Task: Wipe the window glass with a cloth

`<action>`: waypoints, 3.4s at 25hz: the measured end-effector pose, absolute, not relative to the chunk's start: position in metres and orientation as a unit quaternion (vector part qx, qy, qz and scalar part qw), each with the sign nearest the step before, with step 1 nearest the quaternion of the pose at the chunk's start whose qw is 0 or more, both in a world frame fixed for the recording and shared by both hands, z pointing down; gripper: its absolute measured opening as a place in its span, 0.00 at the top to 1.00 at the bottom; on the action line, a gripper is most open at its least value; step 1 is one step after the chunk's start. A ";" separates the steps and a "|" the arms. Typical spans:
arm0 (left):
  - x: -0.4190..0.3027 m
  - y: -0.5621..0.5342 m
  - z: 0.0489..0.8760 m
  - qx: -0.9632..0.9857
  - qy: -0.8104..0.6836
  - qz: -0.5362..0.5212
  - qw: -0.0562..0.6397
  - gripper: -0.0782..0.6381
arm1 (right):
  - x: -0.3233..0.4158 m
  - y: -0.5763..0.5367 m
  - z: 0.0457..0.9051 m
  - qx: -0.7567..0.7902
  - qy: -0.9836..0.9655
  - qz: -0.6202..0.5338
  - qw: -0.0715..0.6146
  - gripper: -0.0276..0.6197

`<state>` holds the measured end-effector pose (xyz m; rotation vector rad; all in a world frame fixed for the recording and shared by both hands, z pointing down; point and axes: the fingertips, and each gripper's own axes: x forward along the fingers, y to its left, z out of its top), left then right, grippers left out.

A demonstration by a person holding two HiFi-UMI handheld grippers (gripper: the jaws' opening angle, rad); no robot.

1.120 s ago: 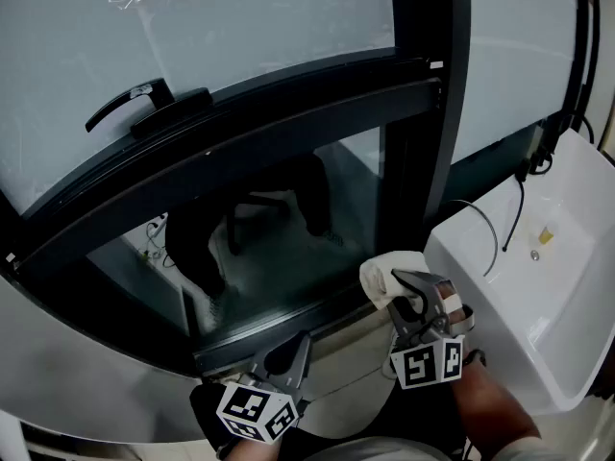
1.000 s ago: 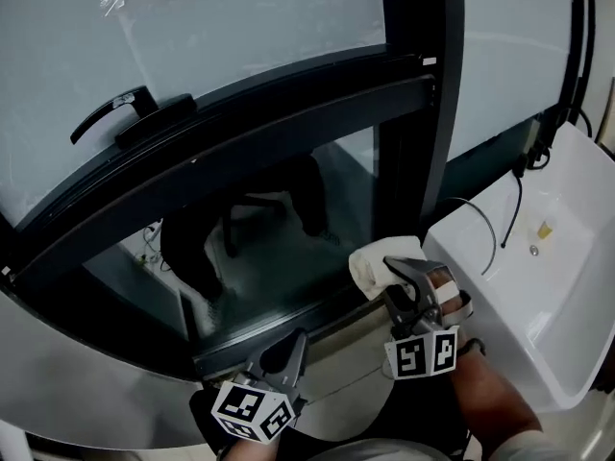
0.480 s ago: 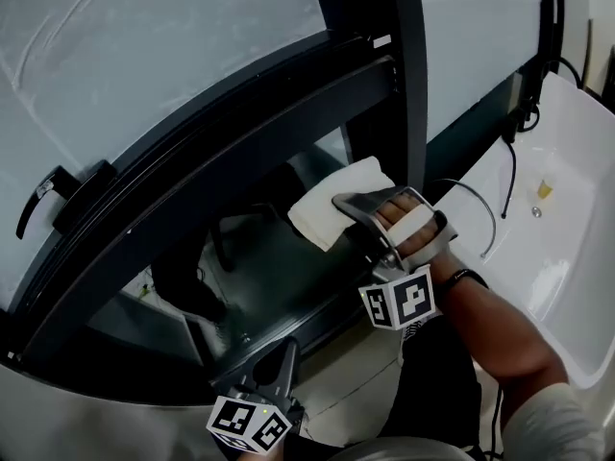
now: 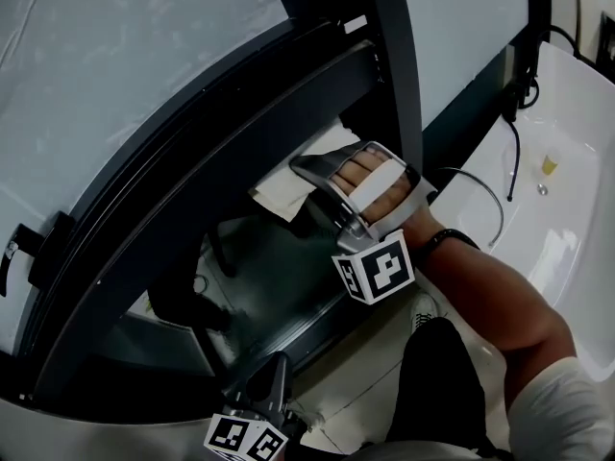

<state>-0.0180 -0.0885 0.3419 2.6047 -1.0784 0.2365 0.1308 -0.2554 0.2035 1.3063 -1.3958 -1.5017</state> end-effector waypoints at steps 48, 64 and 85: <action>0.060 -0.140 0.366 0.922 -0.341 0.107 0.147 0.87 | 0.124 -0.281 0.224 0.548 -0.551 -0.580 0.245 0.82; 0.052 -0.139 0.388 0.912 -0.358 0.116 0.165 0.87 | 0.124 -0.281 0.266 0.535 -0.551 -0.586 0.257 0.82; 0.049 -0.137 0.407 0.904 -0.367 0.115 0.185 0.87 | 0.122 -0.281 0.337 0.526 -0.573 -0.568 0.268 0.82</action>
